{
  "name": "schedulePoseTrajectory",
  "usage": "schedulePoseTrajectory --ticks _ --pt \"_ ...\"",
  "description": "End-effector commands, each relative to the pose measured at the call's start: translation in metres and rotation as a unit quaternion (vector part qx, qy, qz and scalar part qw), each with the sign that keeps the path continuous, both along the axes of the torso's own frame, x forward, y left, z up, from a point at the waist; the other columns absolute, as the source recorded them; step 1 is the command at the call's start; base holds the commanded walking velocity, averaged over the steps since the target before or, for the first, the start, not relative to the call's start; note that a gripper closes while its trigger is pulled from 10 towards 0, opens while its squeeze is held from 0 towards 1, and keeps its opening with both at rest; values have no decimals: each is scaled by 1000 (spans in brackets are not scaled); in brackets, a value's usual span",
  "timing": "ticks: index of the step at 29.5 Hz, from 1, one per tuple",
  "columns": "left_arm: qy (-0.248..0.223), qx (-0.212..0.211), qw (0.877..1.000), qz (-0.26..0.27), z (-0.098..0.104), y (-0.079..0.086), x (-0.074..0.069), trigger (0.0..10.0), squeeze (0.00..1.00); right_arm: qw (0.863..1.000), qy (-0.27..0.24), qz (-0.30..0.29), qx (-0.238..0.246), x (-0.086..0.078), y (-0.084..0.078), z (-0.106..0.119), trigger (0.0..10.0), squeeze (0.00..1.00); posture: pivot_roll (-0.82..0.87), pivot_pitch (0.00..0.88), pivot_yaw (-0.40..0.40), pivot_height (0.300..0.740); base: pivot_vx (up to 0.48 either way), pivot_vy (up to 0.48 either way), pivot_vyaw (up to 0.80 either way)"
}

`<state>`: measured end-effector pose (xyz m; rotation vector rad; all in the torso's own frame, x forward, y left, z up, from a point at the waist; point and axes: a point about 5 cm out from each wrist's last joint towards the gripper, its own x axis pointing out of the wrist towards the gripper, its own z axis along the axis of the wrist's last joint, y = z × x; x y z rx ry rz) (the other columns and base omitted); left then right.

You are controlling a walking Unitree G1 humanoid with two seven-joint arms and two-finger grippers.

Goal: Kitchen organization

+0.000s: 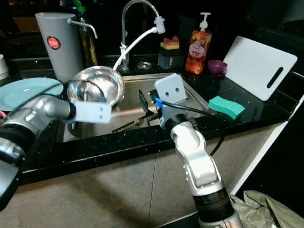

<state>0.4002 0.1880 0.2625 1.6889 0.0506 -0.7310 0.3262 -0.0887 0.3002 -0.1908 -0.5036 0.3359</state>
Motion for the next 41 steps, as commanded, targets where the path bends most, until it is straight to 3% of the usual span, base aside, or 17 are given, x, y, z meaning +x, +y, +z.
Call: schedulePoseTrajectory --ticks 1,2,3,6,10,14,18,25,30,41 --pt "-14 34 999 -15 -1 1 -1 10000 0 1000 -7 -5 4 1 -2 3 10000 0 89 80 -36 740 0 0 0" --pt "-18 72 997 -28 -5 2 -2 10000 0 1000 -8 -5 7 1 -3 3 10000 0 87 80 -36 740 0 0 0" --pt "-18 72 997 -28 -5 2 -2 10000 0 1000 -8 -5 7 1 -3 3 10000 0 87 80 -36 740 0 0 0" --pt "-68 180 979 -59 -1 8 0 10000 0 1000 -10 -5 17 0 -5 5 10000 0 87 80 -36 740 0 0 0" --pt "-134 234 961 -57 16 14 5 10000 0 1000 -13 -2 20 -1 -3 7 10000 0 86 81 -29 740 0 0 0" --pt "-189 248 949 -44 34 17 8 10000 0 1000 -16 3 22 -1 -2 8 10000 0 90 81 -32 740 0 0 0" --pt "-215 260 941 -31 43 22 10 10000 0 1000 -16 9 22 -1 0 9 10000 0 95 80 -37 740 0 0 0" --pt "-204 293 934 -33 27 33 9 10000 0 999 -18 18 24 -1 4 10 10000 0 101 77 -43 740 0 0 0" --pt "-206 276 939 -15 24 38 9 10000 0 999 -18 20 26 -1 4 10 10000 0 99 75 -44 740 0 0 0" --pt "-253 278 918 127 42 74 9 10000 0 999 -20 29 28 -2 7 11 10000 0 102 65 -56 740 0 0 0"
